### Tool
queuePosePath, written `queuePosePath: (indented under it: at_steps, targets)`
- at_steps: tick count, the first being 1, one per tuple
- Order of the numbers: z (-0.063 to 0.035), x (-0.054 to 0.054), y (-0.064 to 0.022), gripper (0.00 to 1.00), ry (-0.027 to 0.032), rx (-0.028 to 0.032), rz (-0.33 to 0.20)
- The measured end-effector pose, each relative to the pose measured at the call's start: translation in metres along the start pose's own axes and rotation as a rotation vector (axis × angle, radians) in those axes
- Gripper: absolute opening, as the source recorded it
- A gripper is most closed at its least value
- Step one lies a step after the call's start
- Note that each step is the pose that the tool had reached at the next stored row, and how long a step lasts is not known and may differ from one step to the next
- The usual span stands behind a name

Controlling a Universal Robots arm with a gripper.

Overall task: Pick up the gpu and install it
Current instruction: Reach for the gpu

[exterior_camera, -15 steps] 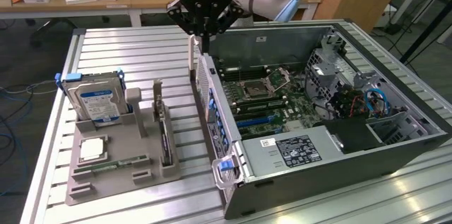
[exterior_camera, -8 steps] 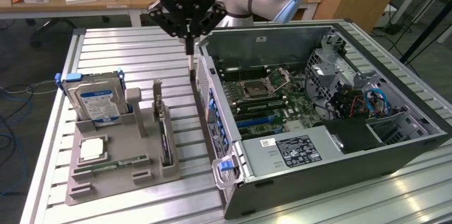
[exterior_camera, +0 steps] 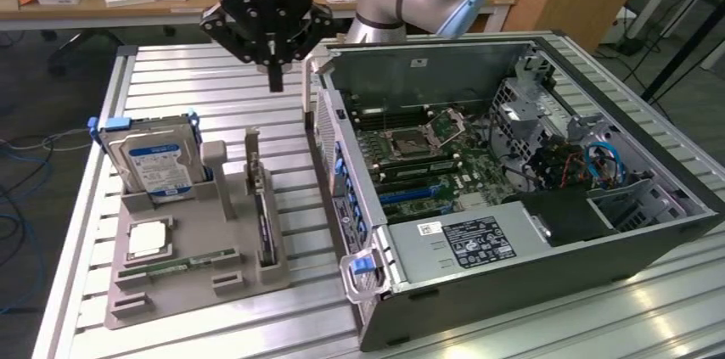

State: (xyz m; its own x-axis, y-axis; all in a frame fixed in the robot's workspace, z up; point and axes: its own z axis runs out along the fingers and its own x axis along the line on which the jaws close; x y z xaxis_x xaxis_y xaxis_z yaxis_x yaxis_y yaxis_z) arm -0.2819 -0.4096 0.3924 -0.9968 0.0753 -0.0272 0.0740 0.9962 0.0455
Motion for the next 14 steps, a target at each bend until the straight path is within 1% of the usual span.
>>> queuePosePath:
  at_steps: [9, 12, 14]
  targets:
    - [-0.0009, 0.023, -0.0088, 0.11, 0.0001, -0.0005, 0.000]
    - [-0.0011, 0.034, -0.0102, 0.11, 0.0003, -0.0004, 0.000]
    - [-0.0010, 0.035, -0.0102, 0.11, 0.0001, -0.0005, 0.000]
